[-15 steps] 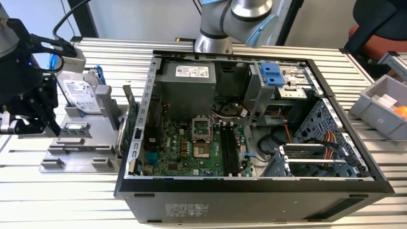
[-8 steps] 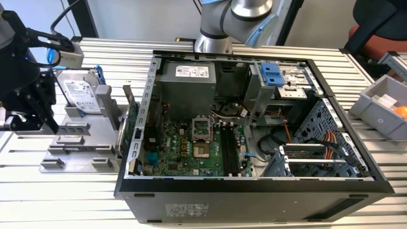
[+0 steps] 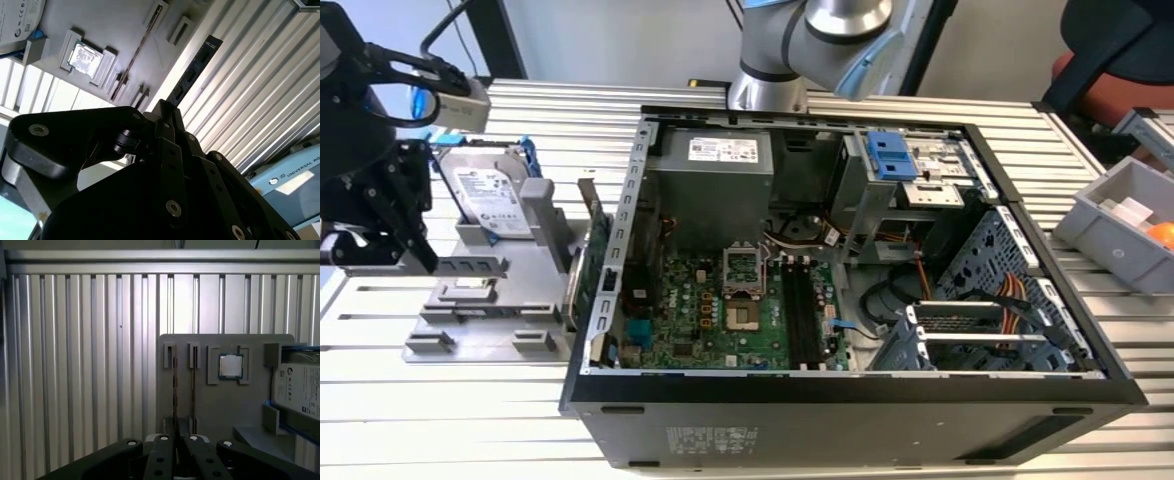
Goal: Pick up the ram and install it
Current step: 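Pick up the ram and move it above insertion slot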
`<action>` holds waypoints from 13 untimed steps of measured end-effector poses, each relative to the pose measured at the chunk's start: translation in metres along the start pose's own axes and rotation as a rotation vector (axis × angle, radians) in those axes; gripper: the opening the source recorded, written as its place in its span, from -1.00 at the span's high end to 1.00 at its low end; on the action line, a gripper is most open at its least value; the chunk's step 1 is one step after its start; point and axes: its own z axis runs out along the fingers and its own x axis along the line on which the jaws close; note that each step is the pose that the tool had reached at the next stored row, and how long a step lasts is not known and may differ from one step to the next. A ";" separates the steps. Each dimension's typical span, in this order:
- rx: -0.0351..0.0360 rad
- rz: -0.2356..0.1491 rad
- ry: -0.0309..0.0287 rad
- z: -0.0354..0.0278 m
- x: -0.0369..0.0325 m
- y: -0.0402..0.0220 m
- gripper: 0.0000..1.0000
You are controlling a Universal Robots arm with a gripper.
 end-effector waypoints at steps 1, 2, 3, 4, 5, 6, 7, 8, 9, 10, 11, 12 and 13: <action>-0.0001 0.000 0.0001 -0.0012 0.0000 0.0000 1.00; -0.0001 0.000 0.0001 -0.0025 0.0000 0.0000 1.00; 0.0000 0.000 0.0000 -0.0038 0.0000 0.0000 1.00; -0.0001 0.000 0.0001 -0.0051 0.0001 0.0000 1.00; 0.0000 0.000 0.0001 -0.0064 0.0001 0.0000 1.00; -0.0001 0.000 0.0000 -0.0077 0.0001 0.0000 1.00; -0.0002 0.000 0.0001 -0.0092 0.0001 0.0001 1.00; -0.0001 0.000 0.0001 -0.0105 0.0001 0.0000 1.00; 0.0000 0.000 0.0000 -0.0119 0.0001 0.0001 1.00; -0.0001 0.000 0.0001 -0.0132 0.0002 0.0001 1.00; 0.0000 0.000 0.0000 -0.0144 0.0002 0.0001 1.00; -0.0001 0.000 0.0001 -0.0158 0.0002 0.0001 1.00; 0.0000 0.000 0.0000 -0.0172 0.0002 0.0001 1.00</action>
